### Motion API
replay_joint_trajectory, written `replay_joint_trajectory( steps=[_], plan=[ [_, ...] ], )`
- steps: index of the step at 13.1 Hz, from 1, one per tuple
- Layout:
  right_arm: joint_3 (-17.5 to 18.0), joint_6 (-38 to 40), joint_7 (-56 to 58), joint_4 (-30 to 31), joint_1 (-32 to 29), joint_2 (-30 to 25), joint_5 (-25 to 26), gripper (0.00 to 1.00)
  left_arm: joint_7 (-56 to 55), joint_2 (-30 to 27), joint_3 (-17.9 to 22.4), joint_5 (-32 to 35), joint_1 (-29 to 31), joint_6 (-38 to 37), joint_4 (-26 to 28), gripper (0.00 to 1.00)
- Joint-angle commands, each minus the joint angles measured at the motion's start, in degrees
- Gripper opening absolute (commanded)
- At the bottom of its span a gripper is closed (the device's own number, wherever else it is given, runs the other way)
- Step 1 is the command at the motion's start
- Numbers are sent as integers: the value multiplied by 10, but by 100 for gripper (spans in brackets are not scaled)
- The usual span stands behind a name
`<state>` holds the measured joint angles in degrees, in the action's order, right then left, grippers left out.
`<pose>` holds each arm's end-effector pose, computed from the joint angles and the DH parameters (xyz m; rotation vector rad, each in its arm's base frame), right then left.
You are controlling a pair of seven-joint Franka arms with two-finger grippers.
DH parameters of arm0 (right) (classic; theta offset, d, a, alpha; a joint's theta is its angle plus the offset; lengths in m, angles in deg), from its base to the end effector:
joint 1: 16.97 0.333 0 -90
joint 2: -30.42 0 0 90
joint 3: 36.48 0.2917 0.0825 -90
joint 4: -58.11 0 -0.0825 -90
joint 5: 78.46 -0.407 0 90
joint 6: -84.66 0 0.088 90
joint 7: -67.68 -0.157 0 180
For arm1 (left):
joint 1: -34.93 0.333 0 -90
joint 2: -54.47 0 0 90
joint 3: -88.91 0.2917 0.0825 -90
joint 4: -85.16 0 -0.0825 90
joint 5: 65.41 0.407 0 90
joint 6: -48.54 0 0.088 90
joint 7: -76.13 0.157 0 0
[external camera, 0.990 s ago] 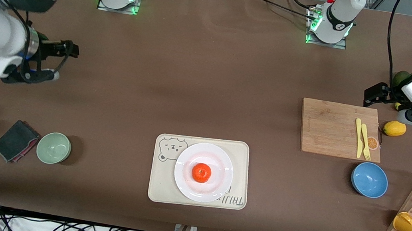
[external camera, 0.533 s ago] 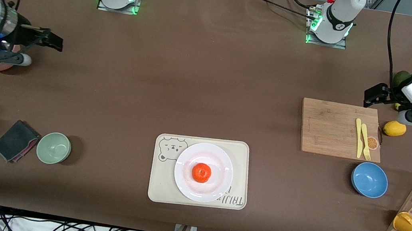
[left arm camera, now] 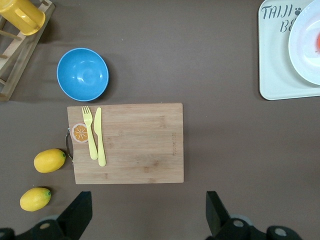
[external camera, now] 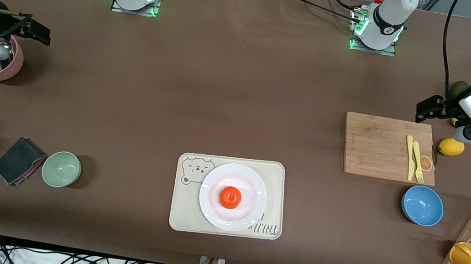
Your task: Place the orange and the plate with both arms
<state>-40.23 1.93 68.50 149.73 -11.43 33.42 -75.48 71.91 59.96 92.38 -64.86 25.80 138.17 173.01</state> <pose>0.5637 0.0096 0.4980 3.0672 0.0676 -0.3186 0.5959 -0.0587 0.5119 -3.1189 0.0397 0.0983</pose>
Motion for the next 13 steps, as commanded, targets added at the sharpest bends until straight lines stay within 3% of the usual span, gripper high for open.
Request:
replay_joint_trajectory(
  steps=[1, 13],
  plan=[
    [2, -30, -6, 7, -4, -6, -17, 100, 6, 6, 0, -9, 2, -10, -16, 100],
    [2, -32, -48, 1, 0, 1, -41, 100, 6, 6, 0, -10, 2, -10, -16, 100]
  ],
)
